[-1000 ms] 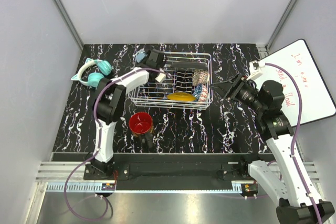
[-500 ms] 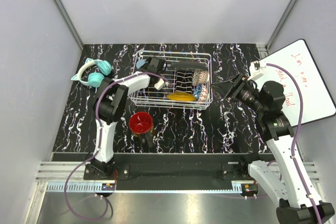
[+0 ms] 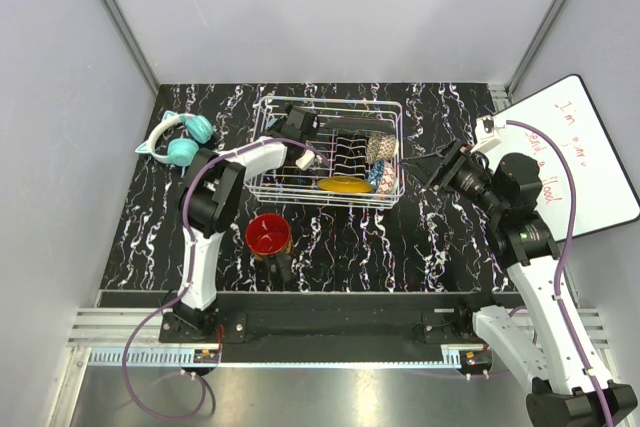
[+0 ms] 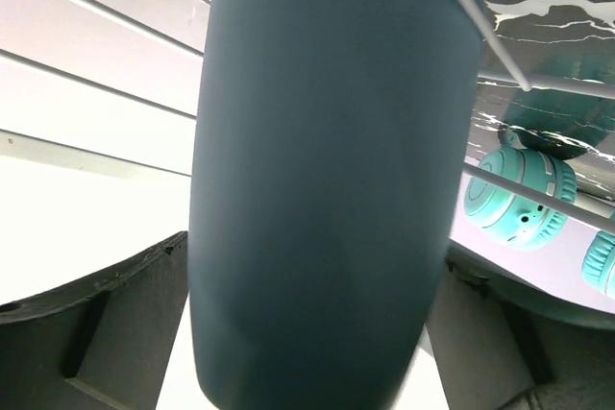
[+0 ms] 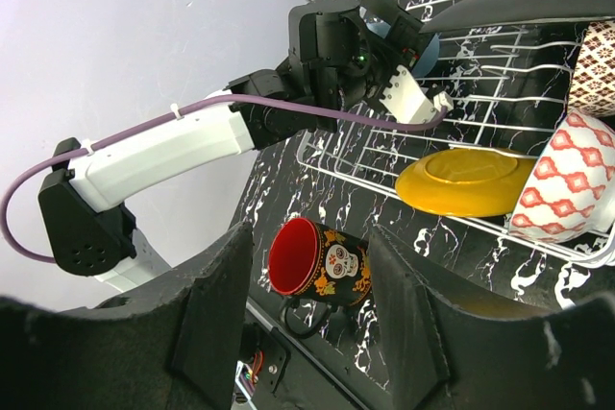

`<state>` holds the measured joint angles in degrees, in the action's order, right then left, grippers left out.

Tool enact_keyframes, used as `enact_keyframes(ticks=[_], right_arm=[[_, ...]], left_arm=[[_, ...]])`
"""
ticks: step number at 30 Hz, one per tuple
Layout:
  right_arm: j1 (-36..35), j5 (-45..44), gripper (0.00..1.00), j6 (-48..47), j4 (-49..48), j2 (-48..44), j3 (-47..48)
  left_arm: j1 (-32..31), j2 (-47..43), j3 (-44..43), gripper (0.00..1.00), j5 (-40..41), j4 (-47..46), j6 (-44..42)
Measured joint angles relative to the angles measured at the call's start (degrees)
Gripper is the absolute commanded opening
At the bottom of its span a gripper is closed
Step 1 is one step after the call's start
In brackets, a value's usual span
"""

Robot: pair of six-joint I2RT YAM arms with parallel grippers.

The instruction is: Load the mixed dishes into the dish rack

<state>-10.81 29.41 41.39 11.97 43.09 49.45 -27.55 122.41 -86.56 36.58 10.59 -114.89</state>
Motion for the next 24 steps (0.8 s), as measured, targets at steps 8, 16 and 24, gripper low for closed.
enact_keyframes(ticks=[8,16,24], right_arm=[[0.0,0.1,0.63,-0.2,0.1,0.0,0.0],[0.0,0.2,0.66,-1.0,1.3,-0.3,-0.1],[0.0,0.2,0.69,-2.0,2.4,-1.4,-0.3]], left_arm=[[0.2,-0.9,-0.6,0.99,-1.6,2.6,1.0],[0.5,-5.9,-5.0,0.99,-5.5,10.5,8.7],[1.7,-13.1,-7.3,0.99,-5.9,12.4,14.4]])
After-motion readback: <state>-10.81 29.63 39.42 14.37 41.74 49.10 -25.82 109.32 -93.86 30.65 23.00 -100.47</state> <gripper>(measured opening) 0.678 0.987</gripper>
